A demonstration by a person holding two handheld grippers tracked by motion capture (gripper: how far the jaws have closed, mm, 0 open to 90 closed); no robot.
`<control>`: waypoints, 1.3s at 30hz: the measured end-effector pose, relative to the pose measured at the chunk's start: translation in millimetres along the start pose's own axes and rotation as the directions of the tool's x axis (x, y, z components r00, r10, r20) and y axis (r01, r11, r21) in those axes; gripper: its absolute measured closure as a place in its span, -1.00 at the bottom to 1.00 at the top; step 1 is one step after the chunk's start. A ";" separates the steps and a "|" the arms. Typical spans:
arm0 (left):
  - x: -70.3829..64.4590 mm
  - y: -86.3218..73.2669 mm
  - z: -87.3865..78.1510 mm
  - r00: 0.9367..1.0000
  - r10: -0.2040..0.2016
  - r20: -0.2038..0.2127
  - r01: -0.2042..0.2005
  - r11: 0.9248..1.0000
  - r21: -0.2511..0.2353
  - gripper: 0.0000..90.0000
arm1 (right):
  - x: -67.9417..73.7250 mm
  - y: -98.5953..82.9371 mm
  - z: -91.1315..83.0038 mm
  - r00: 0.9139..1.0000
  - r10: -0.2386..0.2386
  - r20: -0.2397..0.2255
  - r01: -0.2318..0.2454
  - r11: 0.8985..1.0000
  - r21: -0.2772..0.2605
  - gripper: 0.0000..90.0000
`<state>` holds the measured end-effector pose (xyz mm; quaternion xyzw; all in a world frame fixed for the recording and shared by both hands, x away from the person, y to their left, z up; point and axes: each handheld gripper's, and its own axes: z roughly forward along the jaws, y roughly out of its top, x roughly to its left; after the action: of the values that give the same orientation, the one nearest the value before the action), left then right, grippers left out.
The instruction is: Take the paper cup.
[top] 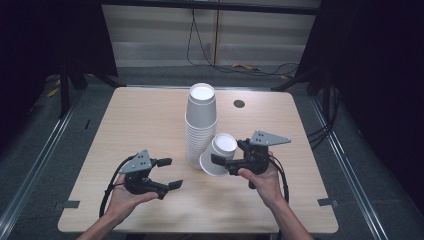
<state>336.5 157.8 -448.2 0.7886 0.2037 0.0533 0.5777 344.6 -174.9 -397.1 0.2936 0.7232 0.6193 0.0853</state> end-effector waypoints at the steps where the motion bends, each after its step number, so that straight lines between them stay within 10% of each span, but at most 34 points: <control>1: -0.8 1.8 1.5 1.000 -0.002 -0.007 0.002 1.000 -0.012 -0.64 | -0.1 -0.8 0.3 1.000 -0.001 -0.002 0.001 1.000 0.001 -0.53; 20: -25.8 13.4 43.2 0.996 0.025 0.088 -0.025 1.000 0.001 -0.65 | 6.0 -18.7 6.3 0.996 -0.012 -0.093 0.016 0.999 0.044 -0.52; 39: -21.9 13.0 44.5 0.993 0.023 0.114 -0.023 1.000 0.003 -0.66 | 13.7 -29.8 19.9 0.988 0.014 -0.152 -0.002 0.997 0.079 -0.52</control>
<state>334.2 106.6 -447.4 0.7940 0.1615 0.0144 0.5859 333.6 -152.7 -426.4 0.2513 0.7501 0.6115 0.0156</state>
